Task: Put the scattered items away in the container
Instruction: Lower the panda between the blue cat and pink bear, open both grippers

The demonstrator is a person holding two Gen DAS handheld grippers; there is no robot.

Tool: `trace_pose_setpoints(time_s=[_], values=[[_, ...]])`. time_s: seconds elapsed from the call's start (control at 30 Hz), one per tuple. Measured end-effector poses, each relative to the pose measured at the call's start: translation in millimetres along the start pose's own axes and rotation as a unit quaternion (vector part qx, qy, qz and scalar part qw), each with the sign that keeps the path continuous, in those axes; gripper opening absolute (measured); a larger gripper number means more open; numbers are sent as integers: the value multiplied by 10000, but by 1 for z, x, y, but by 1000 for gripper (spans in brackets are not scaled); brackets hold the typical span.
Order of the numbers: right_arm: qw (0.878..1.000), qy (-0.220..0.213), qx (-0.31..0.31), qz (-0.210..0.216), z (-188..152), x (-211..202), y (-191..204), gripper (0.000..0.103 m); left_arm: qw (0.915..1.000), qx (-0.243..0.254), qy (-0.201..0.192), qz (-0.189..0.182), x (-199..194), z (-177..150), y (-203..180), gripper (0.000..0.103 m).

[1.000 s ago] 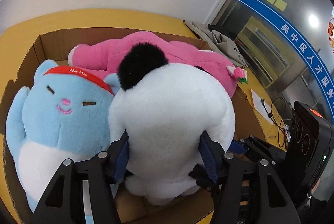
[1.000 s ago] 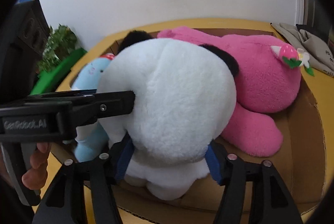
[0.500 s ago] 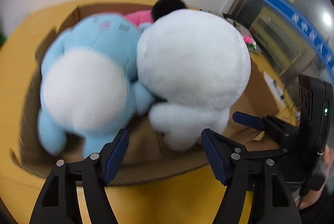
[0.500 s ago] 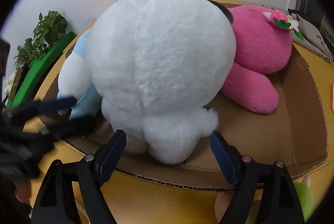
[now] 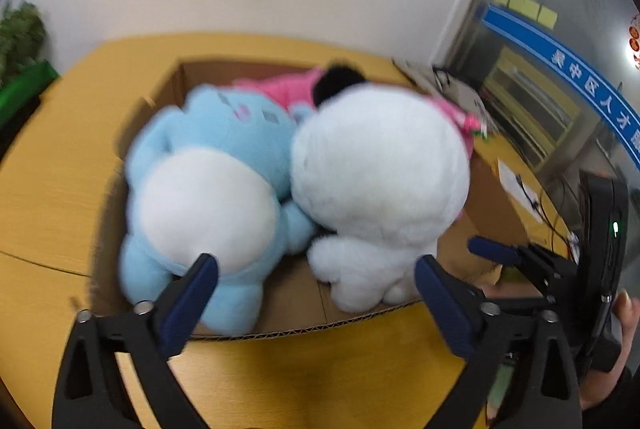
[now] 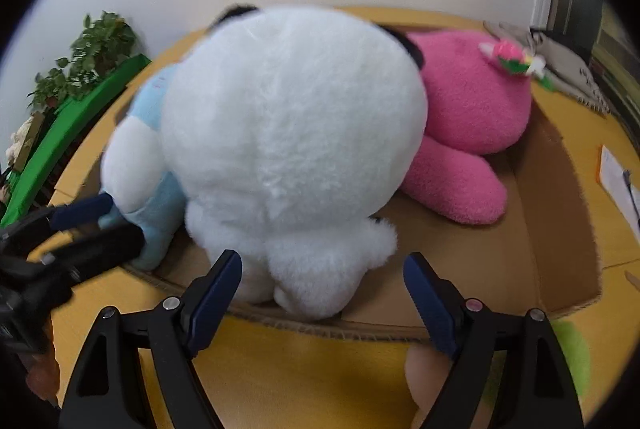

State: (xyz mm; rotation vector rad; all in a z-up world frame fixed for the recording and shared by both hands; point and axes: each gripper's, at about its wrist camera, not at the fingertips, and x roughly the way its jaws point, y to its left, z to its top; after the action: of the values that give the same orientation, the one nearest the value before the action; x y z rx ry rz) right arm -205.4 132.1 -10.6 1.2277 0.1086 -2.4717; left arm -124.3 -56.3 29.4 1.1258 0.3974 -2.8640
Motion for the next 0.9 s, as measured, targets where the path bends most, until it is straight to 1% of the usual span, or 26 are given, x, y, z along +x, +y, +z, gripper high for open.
trace_pose_setpoints(time_s=[0.07,0.13,0.2,0.3,0.43,0.57,0.63,0.7,0.8,0.9], values=[[9992,-337,-136,-169,-1,-26,-1,88,9996,-33,-243,158,-16,4,-10,103],[9976,-590,-184,-328,1,-45,-2,88,9986,-37,-426,301,-34,5,-18,103],[9953,-798,-237,-493,0,-63,-6,88,9980,-102,-495,375,-45,2,-20,103],[9927,-969,-285,-661,-5,-81,-13,88,9975,-124,-534,436,-53,-2,-30,103],[9917,-1016,-341,-705,-15,-94,-16,88,9972,9,-533,527,-56,-8,-40,103],[9914,-1014,-395,-726,-17,-101,-16,88,9972,70,-547,513,-59,-12,-48,103],[9922,-971,-377,-679,-20,-104,-18,88,9975,70,-540,444,-60,-13,-51,103],[9929,-944,-366,-629,-21,-106,-20,88,9982,61,-522,293,-61,-14,-54,103],[9920,-1001,-354,-678,-24,-113,-24,88,9988,21,-472,88,-61,-15,-57,103],[9916,-1040,-281,-715,-26,-118,-29,88,9990,-14,-455,52,-62,-16,-59,103]])
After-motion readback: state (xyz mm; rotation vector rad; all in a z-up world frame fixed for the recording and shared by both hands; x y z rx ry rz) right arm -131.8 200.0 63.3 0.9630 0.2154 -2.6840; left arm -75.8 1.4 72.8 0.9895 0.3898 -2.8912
